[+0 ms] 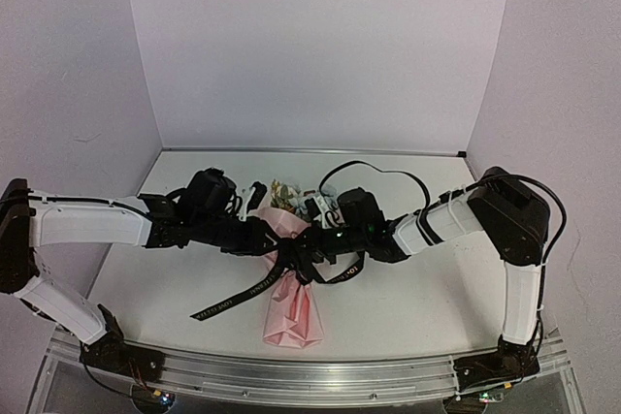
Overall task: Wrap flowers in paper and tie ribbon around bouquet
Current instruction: Cross the ribbon over the folded bouquet.
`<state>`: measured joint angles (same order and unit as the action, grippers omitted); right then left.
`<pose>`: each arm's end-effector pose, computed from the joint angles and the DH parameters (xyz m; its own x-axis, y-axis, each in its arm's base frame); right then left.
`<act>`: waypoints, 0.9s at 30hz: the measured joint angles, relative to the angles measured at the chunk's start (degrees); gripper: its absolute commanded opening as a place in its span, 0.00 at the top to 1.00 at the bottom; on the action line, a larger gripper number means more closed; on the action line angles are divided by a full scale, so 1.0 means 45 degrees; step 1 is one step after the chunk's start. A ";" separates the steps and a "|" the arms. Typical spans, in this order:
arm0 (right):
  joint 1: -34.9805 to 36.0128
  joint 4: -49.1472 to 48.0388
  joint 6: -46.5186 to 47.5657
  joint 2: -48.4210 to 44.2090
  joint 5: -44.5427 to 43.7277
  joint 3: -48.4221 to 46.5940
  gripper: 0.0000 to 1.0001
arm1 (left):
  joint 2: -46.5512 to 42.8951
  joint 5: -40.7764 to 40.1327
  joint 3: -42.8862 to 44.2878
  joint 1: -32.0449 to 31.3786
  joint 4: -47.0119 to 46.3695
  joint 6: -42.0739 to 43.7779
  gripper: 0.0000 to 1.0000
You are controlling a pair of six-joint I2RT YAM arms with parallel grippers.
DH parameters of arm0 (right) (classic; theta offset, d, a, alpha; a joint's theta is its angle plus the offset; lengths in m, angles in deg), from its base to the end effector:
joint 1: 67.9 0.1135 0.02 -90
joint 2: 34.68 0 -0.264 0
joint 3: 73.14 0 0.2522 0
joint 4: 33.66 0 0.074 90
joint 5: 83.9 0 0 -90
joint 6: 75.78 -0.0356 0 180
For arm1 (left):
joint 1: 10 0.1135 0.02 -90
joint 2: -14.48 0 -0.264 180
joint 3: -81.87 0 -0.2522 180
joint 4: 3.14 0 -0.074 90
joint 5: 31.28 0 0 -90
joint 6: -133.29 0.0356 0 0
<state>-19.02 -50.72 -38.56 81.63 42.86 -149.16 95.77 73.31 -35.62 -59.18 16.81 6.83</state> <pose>0.2625 0.3331 0.1466 -0.9255 -0.0901 -0.3679 -0.3773 0.3047 0.8745 0.1915 -0.2355 0.2254 -0.8405 0.0932 -0.5338 0.4493 0.6705 -0.5903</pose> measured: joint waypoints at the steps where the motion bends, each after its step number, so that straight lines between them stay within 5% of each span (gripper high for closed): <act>1: 0.0000 0.0003 0.0000 0.0000 0.0008 0.0000 1.00 | -0.0087 -0.0123 -0.0063 0.0030 0.0024 -0.0028 0.72; 27: 0.0000 -0.0017 0.0422 -0.0015 0.0698 0.0422 1.00 | 0.2150 0.1032 0.1140 -0.0390 0.0265 0.0125 0.76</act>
<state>-19.02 -50.80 -36.66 81.57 46.00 -147.26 105.45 77.96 -30.49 -60.93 18.00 7.39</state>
